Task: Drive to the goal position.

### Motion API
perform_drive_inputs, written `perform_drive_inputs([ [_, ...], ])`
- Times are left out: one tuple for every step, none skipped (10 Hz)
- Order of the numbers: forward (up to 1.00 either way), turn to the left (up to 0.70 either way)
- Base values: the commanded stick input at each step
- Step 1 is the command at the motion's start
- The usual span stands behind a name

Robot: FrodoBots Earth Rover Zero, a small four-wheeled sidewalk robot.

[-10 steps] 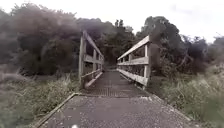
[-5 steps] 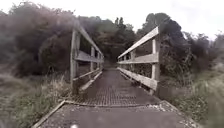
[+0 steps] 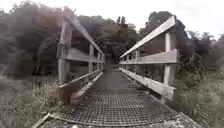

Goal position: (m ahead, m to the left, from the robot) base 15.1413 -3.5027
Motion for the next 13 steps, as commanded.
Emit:
perform_drive_inputs([
  [0.85,0.03],
  [0.85,0.03],
  [0.85,0.03],
  [0.85,0.03],
  [0.85,0.03],
  [0.85,0.03],
  [0.85,0.03],
  [0.85,0.03],
  [0.85,0.03],
  [0.85,0.03],
  [0.85,0.03],
  [0.85,0.03],
  [0.85,0.03],
])
